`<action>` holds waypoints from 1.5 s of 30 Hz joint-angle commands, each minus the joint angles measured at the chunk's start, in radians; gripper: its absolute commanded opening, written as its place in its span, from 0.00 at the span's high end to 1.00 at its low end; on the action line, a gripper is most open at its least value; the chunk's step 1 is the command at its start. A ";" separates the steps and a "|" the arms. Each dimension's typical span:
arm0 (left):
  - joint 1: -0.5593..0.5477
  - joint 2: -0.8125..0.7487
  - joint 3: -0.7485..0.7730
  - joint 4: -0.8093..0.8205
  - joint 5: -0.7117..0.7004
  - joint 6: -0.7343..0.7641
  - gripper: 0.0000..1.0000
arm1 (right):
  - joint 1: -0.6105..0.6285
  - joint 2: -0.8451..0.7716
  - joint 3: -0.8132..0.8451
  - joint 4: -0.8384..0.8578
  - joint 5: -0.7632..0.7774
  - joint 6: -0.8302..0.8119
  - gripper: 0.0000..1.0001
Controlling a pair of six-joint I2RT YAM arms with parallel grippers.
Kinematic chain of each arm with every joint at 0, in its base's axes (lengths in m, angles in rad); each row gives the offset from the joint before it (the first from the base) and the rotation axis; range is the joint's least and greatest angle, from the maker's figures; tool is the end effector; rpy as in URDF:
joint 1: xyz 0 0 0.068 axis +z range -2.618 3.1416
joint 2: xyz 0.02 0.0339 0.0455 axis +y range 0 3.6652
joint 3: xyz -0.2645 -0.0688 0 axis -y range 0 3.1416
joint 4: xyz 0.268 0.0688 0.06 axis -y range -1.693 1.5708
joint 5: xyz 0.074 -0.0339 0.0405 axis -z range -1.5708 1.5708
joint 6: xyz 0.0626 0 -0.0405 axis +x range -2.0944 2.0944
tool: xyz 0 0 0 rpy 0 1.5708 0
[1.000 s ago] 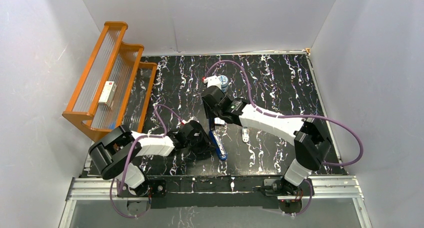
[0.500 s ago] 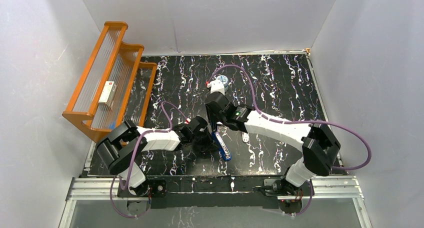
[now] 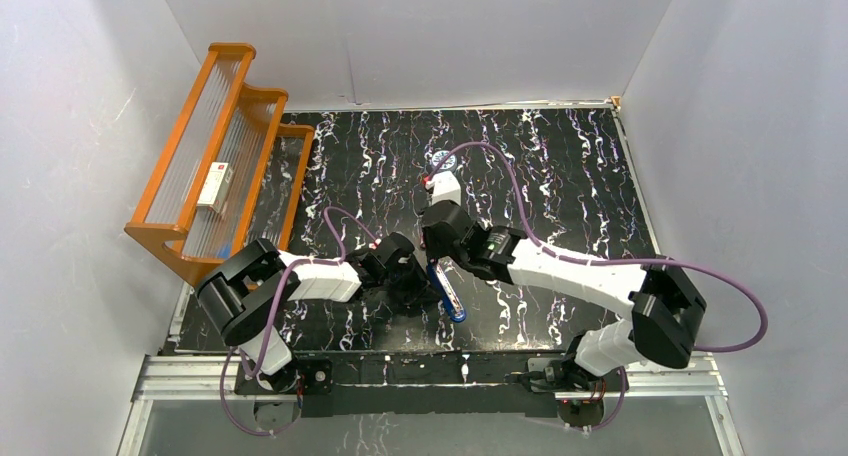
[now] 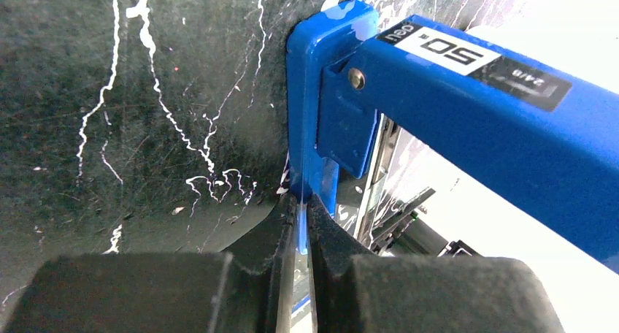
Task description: Load the staples into the stapler
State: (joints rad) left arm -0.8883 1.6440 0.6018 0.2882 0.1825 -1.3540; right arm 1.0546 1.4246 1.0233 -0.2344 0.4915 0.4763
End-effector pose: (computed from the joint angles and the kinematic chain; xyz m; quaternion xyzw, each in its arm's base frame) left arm 0.1963 -0.2595 0.0833 -0.1757 0.8976 -0.3925 0.0966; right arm 0.2012 0.2947 0.2490 -0.1418 0.8612 0.1463 0.4657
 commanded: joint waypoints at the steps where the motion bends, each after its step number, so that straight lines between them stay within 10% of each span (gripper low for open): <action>1: -0.010 0.137 -0.080 -0.259 -0.159 0.035 0.97 | 0.061 -0.039 -0.077 -0.044 -0.122 0.133 0.77; 45: 0.018 0.190 -0.047 -0.246 -0.169 0.041 0.95 | 0.288 -0.121 -0.363 0.042 0.159 0.264 0.78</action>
State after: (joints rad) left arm -0.8623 1.7199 0.6258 0.3649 0.2604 -1.3888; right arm 1.3228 1.2930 0.6521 -0.2710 0.7143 0.6891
